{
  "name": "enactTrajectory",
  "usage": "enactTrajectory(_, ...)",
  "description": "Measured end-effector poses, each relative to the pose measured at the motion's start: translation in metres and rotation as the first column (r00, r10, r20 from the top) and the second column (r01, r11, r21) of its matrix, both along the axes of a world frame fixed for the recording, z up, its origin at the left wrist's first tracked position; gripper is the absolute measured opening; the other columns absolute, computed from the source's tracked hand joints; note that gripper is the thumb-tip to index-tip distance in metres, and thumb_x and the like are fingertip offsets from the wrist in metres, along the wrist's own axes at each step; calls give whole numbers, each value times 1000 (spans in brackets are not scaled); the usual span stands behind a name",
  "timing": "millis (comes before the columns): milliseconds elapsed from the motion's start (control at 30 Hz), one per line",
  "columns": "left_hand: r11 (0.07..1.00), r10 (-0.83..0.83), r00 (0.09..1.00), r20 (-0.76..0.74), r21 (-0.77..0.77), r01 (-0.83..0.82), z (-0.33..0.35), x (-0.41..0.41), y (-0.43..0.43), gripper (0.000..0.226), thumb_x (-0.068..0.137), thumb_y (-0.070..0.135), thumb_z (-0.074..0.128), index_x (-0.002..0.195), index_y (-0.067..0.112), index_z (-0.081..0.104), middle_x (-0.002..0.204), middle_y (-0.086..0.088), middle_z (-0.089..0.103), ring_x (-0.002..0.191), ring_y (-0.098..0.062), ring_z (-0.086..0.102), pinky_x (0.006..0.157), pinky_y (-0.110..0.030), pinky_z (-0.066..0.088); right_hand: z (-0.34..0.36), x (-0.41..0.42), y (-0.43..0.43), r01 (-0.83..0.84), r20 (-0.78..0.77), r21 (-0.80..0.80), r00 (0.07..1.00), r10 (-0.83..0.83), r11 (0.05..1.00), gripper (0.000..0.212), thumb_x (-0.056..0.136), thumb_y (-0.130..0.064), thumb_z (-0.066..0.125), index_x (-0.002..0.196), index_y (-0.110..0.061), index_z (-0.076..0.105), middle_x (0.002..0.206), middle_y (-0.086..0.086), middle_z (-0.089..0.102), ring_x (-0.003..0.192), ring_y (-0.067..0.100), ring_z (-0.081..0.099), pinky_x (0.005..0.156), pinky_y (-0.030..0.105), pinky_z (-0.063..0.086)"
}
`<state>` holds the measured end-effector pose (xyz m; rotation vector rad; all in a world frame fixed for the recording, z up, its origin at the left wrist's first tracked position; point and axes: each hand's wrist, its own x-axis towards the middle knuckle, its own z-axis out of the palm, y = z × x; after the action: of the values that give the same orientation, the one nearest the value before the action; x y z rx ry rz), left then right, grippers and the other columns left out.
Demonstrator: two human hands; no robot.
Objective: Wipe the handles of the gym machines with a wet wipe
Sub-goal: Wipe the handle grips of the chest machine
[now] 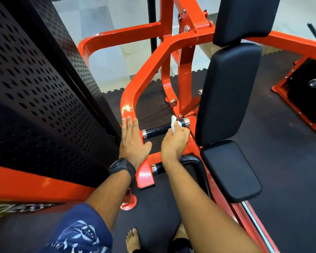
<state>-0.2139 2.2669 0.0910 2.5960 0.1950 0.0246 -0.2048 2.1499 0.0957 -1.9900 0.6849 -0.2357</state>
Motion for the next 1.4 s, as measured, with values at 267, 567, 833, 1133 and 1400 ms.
enactTrajectory(267, 999, -33, 999, 17, -31, 34, -4, 1, 4, 95, 81, 21, 70, 159, 9, 16, 168, -7, 1, 154, -16, -13, 125, -32, 3, -5, 23, 5, 476, -96, 344, 875, -474, 810, 12, 92, -14, 66, 101, -7, 66, 105, 10, 70, 99, 29, 64, 73, 23, 37)
enactTrajectory(567, 998, -51, 999, 15, -29, 52, -4, 2, 4, 97, 80, 22, 66, 159, 7, 12, 168, -10, -2, 153, -19, -14, 121, -28, -6, -15, 24, 28, 549, -145, 407, 828, -542, 731, 50, 102, -48, 46, 91, -7, 71, 87, 10, 74, 83, 31, 69, 67, 33, 50)
enactTrajectory(833, 998, -70, 997, 20, -7, 70, -6, 2, 5, 97, 80, 25, 65, 159, 7, 11, 168, -12, -1, 154, -22, -14, 126, -38, 1, -6, 20, 22, 458, -191, 316, 889, -417, 831, 16, 89, -2, 59, 75, -6, 64, 86, 11, 69, 75, 24, 58, 64, 28, 41)
enactTrajectory(1133, 998, -63, 998, 26, -18, 63, -7, 4, 6, 97, 81, 26, 68, 158, 7, 14, 168, -11, 0, 154, -22, -13, 126, -37, 1, -15, 20, 35, 402, -241, 410, 914, -327, 819, 24, 94, -24, 62, 91, -2, 71, 91, 10, 74, 80, 25, 70, 65, 32, 56)
enactTrajectory(1400, 996, -63, 997, 40, -58, 66, -7, 3, 6, 93, 89, 38, 66, 159, 7, 13, 168, -9, -3, 153, -19, -16, 122, -28, -7, -25, 17, 41, 318, -289, 430, 935, -205, 845, 11, 76, -3, 74, 69, -8, 66, 87, 12, 73, 76, 22, 68, 74, 39, 60)
